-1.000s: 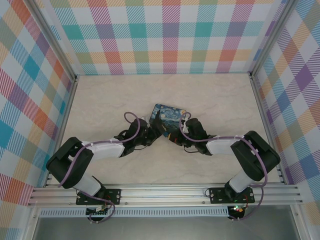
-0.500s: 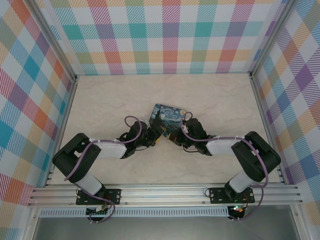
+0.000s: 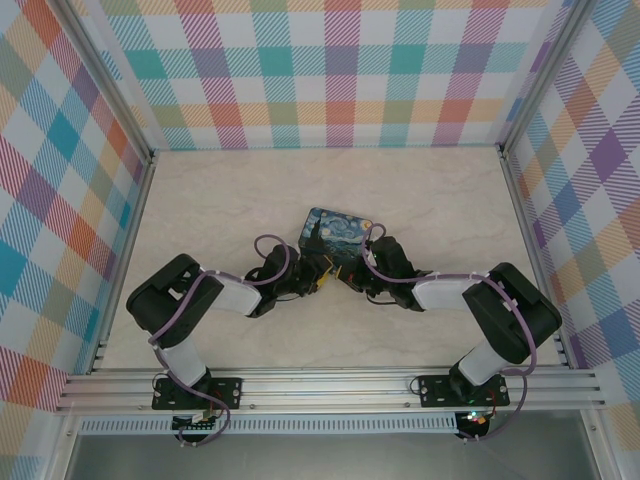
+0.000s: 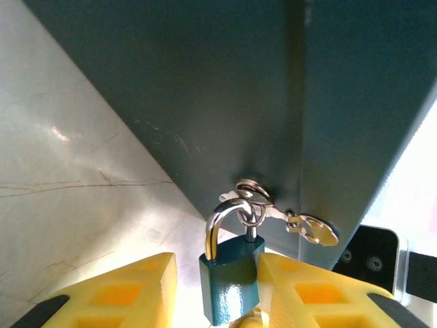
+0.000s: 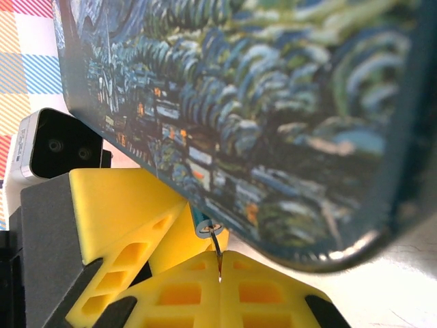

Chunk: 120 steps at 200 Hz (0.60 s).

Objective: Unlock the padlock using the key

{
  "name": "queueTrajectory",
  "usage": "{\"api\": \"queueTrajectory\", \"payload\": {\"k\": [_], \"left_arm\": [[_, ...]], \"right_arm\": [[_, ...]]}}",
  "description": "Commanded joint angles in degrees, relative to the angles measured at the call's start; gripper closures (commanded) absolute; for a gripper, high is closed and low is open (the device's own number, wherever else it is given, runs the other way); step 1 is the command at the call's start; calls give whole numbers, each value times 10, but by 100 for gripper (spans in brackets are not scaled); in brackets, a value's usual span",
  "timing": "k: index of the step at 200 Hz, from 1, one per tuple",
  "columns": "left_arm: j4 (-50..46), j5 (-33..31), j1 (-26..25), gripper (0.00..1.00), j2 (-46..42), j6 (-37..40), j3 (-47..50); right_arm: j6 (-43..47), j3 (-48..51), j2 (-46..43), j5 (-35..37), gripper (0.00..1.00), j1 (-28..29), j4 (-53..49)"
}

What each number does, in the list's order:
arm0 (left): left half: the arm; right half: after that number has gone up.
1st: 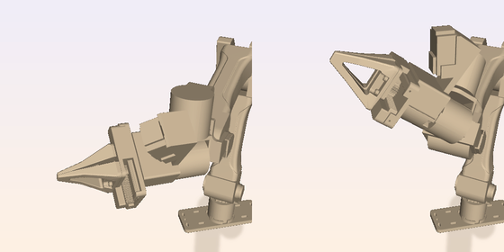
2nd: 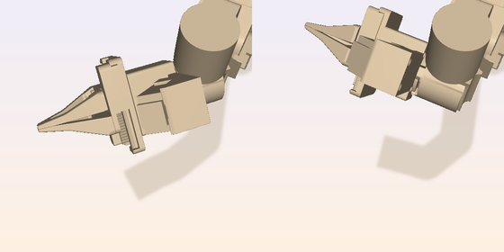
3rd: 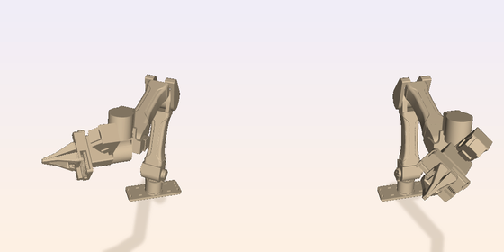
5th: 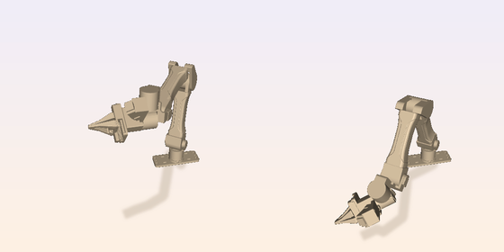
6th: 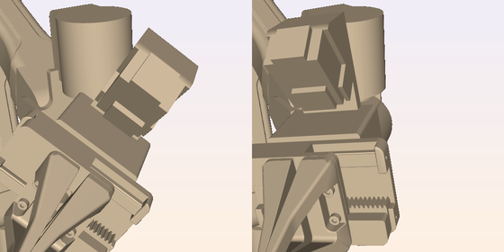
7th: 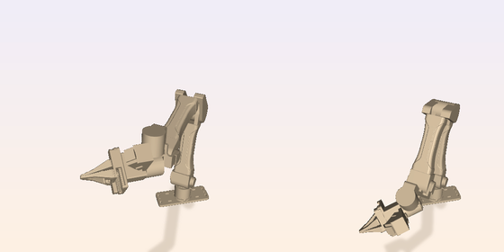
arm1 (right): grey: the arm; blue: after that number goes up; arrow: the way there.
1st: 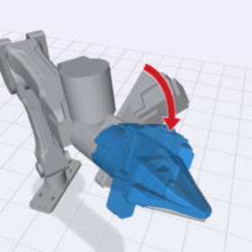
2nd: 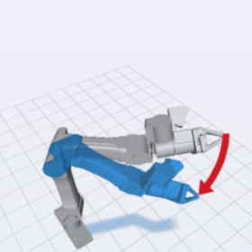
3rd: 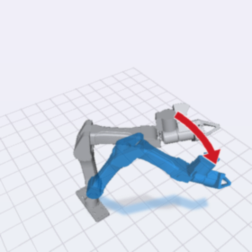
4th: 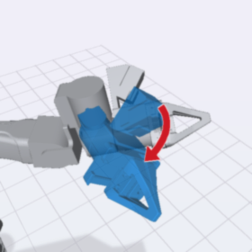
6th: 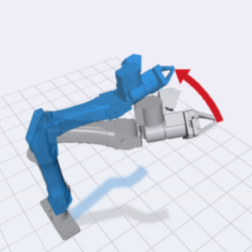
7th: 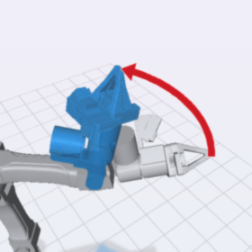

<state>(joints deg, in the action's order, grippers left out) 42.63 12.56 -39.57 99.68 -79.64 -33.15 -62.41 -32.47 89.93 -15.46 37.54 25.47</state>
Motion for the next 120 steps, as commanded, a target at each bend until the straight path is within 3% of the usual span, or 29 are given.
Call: {"api": "queueTrajectory", "payload": {"k": [1, 74, 120], "left_arm": [[31, 5, 0, 65, 9, -15, -9], [54, 11, -1, 73, 28, -26, -12], [51, 7, -1, 86, 25, -24, -10]], "right_arm": [[-7, -9, -6, -2, 99, 4, -3], [-15, -11, -2, -3, 99, 4, 4], [-10, -5, -15, 6, 94, 4, 3]]}}
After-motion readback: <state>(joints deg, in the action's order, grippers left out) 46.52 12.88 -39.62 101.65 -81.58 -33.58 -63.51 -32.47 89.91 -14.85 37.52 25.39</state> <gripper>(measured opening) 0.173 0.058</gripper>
